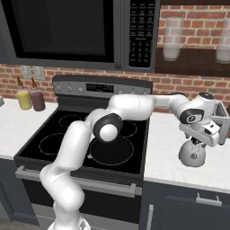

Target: Pick the kettle from the counter and place it on a stove burner. Then turn the burner on.

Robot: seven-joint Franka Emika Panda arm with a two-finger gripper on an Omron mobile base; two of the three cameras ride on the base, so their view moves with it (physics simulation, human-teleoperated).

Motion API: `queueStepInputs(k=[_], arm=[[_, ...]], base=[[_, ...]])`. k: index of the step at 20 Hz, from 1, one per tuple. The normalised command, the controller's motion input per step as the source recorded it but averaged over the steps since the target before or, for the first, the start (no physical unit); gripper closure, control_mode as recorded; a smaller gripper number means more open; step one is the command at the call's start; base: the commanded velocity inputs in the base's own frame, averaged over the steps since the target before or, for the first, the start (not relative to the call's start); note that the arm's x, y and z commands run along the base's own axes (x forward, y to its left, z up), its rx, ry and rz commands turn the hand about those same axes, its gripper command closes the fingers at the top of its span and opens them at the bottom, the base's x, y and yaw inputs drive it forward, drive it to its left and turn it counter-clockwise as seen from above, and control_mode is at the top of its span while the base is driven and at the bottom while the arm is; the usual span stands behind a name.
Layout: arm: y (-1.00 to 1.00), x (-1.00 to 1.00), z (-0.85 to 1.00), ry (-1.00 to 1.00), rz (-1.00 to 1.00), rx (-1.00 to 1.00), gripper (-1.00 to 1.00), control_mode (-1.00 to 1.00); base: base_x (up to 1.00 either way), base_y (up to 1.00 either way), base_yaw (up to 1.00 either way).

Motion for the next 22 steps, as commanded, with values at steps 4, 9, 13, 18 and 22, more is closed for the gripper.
queueStepInputs(k=[4, 9, 13, 18, 22], arm=[[0.00, 0.00, 0.00, 0.00, 0.00, 0.00, -1.00, -1.00], [0.00, 0.00, 0.00, 0.00, 0.00, 0.00, -1.00, -1.00], [0.00, 0.00, 0.00, 0.00, 0.00, 0.00, 1.00, -1.00], [0.00, 0.00, 0.00, 0.00, 0.00, 0.00, 1.00, -1.00], [0.00, 0.00, 0.00, 0.00, 0.00, 0.00, 1.00, -1.00]], base=[[0.00, 0.00, 0.00], [0.00, 0.00, 0.00], [0.00, 0.00, 0.00], [0.00, 0.00, 0.00], [0.00, 0.00, 0.00]])
